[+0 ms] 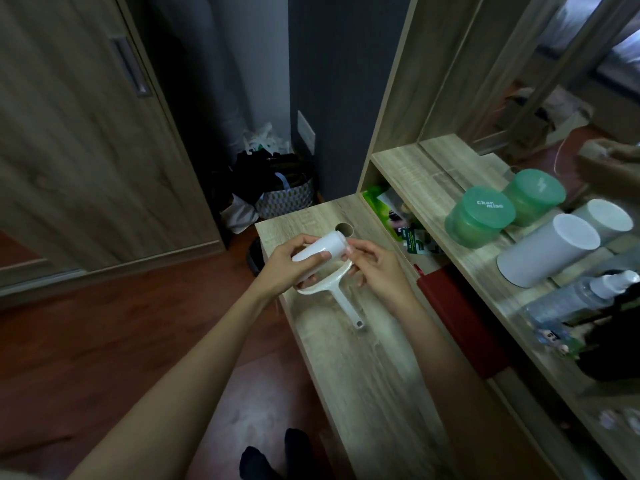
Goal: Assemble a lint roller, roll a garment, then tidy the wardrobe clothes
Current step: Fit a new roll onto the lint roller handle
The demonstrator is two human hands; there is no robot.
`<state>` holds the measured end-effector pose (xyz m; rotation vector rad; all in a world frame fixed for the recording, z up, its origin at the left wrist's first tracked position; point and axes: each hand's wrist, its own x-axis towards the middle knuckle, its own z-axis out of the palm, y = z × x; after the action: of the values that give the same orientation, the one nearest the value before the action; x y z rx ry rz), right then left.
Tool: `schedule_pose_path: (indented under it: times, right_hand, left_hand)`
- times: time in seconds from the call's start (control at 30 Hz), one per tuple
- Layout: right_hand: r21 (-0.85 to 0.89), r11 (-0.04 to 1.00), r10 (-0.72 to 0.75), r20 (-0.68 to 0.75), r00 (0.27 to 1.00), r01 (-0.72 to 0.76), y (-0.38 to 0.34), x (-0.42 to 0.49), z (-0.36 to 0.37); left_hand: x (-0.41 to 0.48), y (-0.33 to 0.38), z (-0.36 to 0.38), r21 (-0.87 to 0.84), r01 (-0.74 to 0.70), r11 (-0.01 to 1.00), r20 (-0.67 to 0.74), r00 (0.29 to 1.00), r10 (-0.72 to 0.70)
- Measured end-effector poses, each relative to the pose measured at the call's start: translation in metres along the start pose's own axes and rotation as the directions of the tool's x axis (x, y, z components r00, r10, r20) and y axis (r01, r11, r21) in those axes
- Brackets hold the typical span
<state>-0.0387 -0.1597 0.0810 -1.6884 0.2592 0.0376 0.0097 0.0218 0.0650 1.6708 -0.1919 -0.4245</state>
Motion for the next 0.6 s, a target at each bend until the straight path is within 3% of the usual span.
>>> schedule_pose_path:
  times: [0.37, 0.6]
  right_hand:
    - [0.007, 0.997, 0.072, 0.097, 0.993, -0.073, -0.018, -0.006, -0.008]
    - [-0.056, 0.998, 0.03, 0.075, 0.997, -0.026, -0.025, -0.008, -0.005]
  left_hand:
    - [-0.007, 0.006, -0.02, 0.142, -0.089, 0.986, 0.115, 0.991, 0.073]
    - [-0.009, 0.011, -0.022, 0.157, -0.105, 0.982, 0.141, 0.986, 0.083]
